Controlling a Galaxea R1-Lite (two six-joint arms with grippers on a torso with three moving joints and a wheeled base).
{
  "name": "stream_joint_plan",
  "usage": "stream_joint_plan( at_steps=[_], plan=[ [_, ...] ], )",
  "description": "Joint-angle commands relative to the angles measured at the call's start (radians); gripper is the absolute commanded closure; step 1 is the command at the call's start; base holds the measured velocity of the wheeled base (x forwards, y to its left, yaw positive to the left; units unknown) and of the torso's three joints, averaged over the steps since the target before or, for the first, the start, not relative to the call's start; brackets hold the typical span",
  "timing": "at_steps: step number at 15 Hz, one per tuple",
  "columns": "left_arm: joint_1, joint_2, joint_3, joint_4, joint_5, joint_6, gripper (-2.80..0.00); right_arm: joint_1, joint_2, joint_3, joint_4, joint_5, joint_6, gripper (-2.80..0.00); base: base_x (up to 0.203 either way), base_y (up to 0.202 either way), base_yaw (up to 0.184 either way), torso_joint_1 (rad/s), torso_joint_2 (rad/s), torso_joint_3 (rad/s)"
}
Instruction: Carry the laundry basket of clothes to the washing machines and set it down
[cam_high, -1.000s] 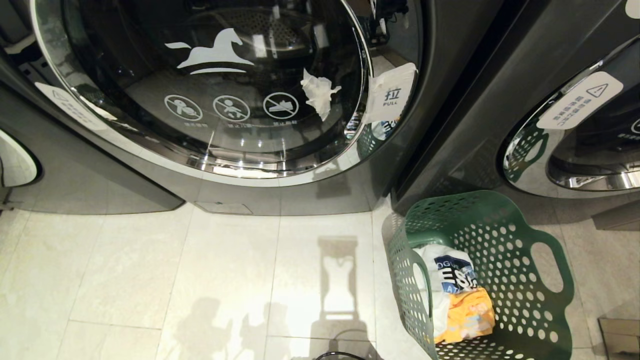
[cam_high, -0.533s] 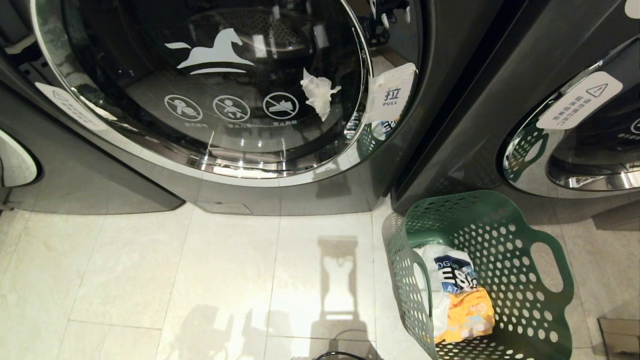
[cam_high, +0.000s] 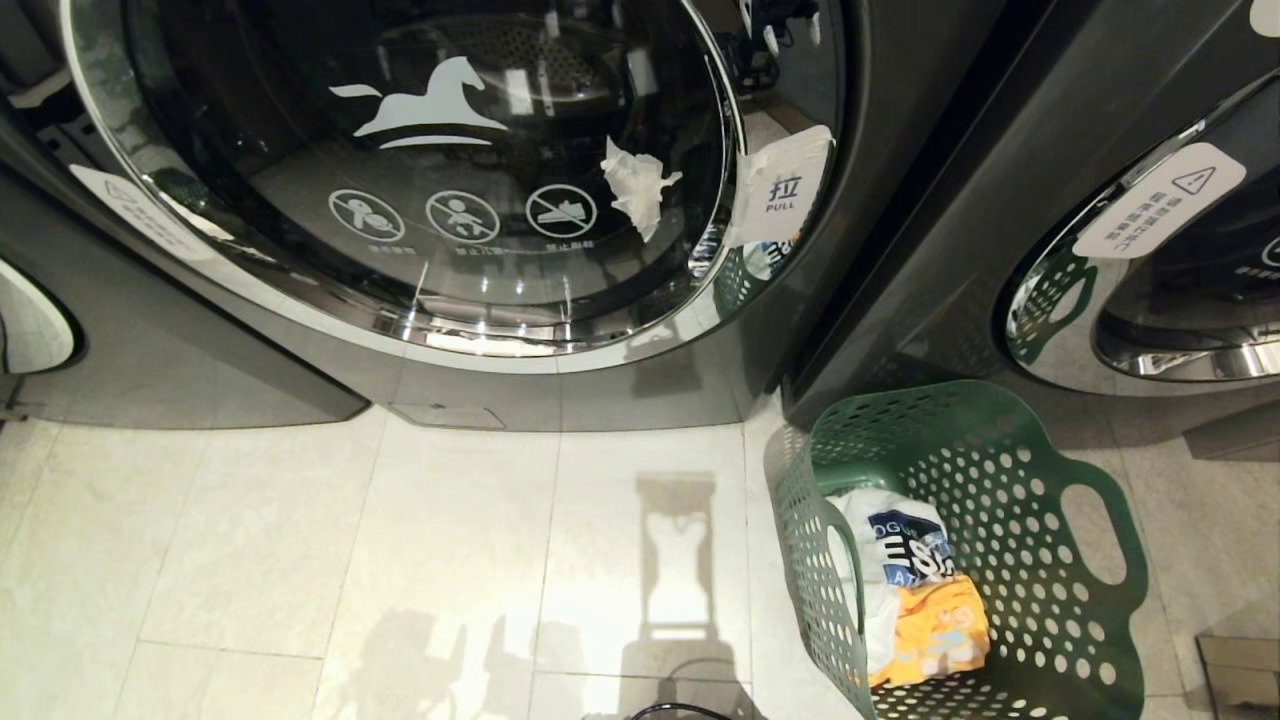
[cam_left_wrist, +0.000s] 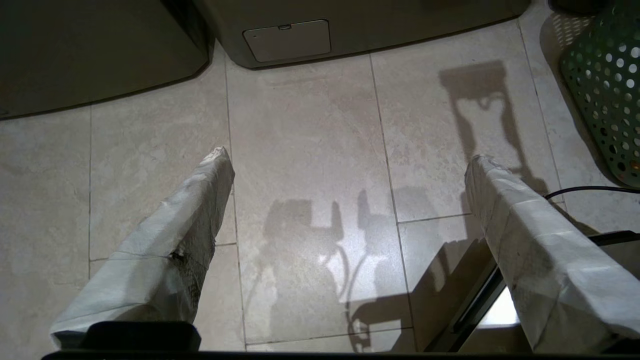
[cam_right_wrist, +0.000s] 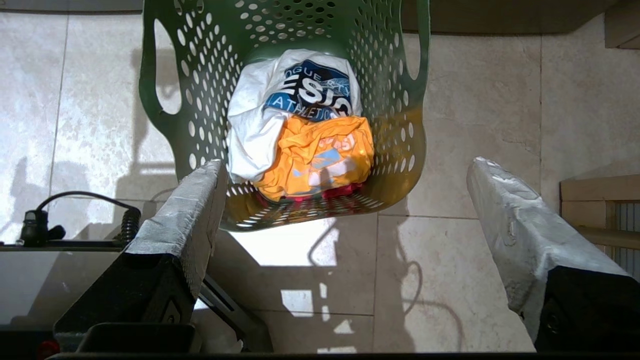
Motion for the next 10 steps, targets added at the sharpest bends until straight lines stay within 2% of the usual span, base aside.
stream_joint_plan(
  at_steps=[1,6,8,10],
  plan=[
    [0.0,0.0,0.014,-0.025,0.0,-0.001,-2.8,0.001,0.002,0.0,0.0,0.001,0.001,-2.8,0.0,0.0,0.0,0.0,0.0,0.0],
    [-0.001,0.0,0.022,-0.041,0.02,-0.013,-2.8,0.0,0.003,0.002,0.0,-0.001,-0.022,-2.8,0.0,0.0,0.0,0.0,0.0,0.0],
    [0.001,0.0,0.022,-0.04,0.029,-0.051,-2.8,0.001,0.003,0.004,0.0,0.006,-0.088,-2.8,0.0,0.0,0.0,0.0,0.0,0.0],
    [0.0,0.0,0.022,-0.04,0.057,-0.121,-2.8,0.001,0.003,0.005,0.0,0.019,-0.126,-2.8,0.0,0.0,0.0,0.0,0.0,0.0]
  ],
)
